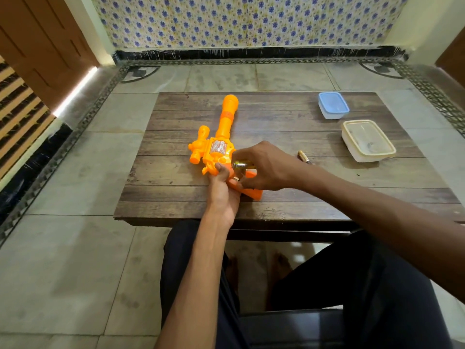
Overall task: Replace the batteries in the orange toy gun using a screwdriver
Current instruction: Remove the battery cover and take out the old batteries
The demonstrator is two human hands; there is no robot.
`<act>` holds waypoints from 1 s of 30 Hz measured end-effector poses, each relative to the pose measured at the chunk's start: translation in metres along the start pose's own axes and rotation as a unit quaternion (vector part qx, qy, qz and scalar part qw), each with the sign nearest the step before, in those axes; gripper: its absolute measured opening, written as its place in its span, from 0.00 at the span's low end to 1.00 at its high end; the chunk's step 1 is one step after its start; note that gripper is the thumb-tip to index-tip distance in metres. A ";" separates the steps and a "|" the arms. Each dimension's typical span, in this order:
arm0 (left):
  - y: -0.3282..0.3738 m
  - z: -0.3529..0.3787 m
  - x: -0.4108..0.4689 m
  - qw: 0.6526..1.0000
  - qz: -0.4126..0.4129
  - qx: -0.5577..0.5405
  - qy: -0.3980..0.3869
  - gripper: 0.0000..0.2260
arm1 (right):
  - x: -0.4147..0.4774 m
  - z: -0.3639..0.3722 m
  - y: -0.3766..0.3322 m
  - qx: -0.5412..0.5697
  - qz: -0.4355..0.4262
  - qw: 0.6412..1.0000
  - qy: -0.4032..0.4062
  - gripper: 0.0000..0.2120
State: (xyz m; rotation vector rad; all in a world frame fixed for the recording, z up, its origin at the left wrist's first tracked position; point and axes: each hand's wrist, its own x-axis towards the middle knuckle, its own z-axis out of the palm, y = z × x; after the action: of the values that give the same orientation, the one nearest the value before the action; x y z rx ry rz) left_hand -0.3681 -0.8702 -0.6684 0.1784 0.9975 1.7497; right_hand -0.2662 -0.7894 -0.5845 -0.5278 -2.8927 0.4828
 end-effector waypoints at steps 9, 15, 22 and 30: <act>-0.002 0.000 0.004 1.000 0.002 0.005 0.020 0.23 | -0.040 -0.035 0.040 0.213 0.281 0.900 0.257 0.06; -0.001 0.000 0.007 1.000 -0.002 0.007 0.006 0.23 | -0.054 -0.041 0.097 0.053 0.443 0.881 0.154 0.05; -0.002 -0.001 0.005 1.000 0.002 0.002 0.006 0.23 | -0.052 -0.025 0.131 0.016 0.523 0.842 0.129 0.13; -0.002 -0.002 0.007 1.000 0.008 0.004 -0.001 0.23 | -0.045 -0.013 0.139 0.023 0.541 0.834 0.104 0.15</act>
State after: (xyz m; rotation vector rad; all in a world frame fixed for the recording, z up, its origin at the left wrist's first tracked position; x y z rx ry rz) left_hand -0.3704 -0.8654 -0.6729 0.1941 1.0046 1.7605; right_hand -0.1784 -0.6792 -0.6244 -2.0453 -2.0866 0.5441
